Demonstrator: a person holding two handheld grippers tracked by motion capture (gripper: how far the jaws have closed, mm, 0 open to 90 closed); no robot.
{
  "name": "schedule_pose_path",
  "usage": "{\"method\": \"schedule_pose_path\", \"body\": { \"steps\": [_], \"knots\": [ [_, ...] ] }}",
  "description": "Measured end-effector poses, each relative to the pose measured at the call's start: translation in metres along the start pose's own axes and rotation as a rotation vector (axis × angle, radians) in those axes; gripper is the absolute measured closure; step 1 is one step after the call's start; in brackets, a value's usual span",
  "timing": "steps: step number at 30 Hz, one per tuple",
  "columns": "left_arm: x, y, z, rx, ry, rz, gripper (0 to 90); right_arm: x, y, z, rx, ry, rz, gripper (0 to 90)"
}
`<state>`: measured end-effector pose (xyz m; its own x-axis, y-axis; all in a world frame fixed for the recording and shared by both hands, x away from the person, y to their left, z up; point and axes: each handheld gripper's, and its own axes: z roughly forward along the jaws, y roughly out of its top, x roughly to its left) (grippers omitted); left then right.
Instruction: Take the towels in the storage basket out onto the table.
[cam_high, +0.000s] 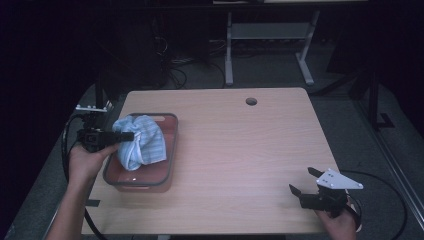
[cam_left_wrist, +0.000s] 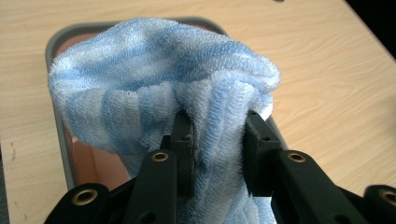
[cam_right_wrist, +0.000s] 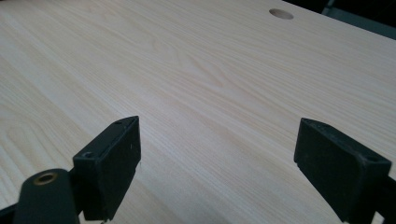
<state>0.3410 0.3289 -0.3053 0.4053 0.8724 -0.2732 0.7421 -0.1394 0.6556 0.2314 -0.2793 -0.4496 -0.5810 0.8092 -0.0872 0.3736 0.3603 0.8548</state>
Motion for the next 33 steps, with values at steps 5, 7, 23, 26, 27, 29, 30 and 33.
{"method": "schedule_pose_path", "body": {
  "steps": [5,7,23,26,27,29,30,33],
  "knots": [
    [-0.001,0.003,-0.009,-0.028,-0.018,-0.006,68.9,0.000,0.000,0.001,0.001,-0.001,-0.007,14.2],
    [-0.001,0.003,-0.011,-0.037,-0.025,-0.012,68.9,0.001,0.000,0.001,0.002,-0.001,-0.006,14.2],
    [-0.007,0.012,-0.022,-0.071,-0.054,-0.001,68.7,0.001,0.000,0.003,0.005,0.001,-0.003,14.2],
    [-0.009,0.015,-0.026,-0.084,-0.058,0.000,68.7,0.001,0.000,0.004,0.006,0.000,-0.004,14.2],
    [-0.009,0.016,-0.027,-0.085,-0.060,0.000,68.7,0.001,0.000,0.004,0.007,0.000,-0.004,14.2],
    [-0.011,0.018,-0.028,-0.089,-0.058,0.004,68.6,0.001,0.000,0.004,0.009,0.002,-0.004,14.2],
    [-0.011,0.018,-0.029,-0.088,-0.057,0.005,68.6,0.001,0.000,0.004,0.009,0.002,-0.004,14.2],
    [-0.013,0.021,-0.030,-0.095,-0.060,0.008,68.6,0.000,0.000,0.004,0.008,0.002,-0.008,14.2]
  ]
}}
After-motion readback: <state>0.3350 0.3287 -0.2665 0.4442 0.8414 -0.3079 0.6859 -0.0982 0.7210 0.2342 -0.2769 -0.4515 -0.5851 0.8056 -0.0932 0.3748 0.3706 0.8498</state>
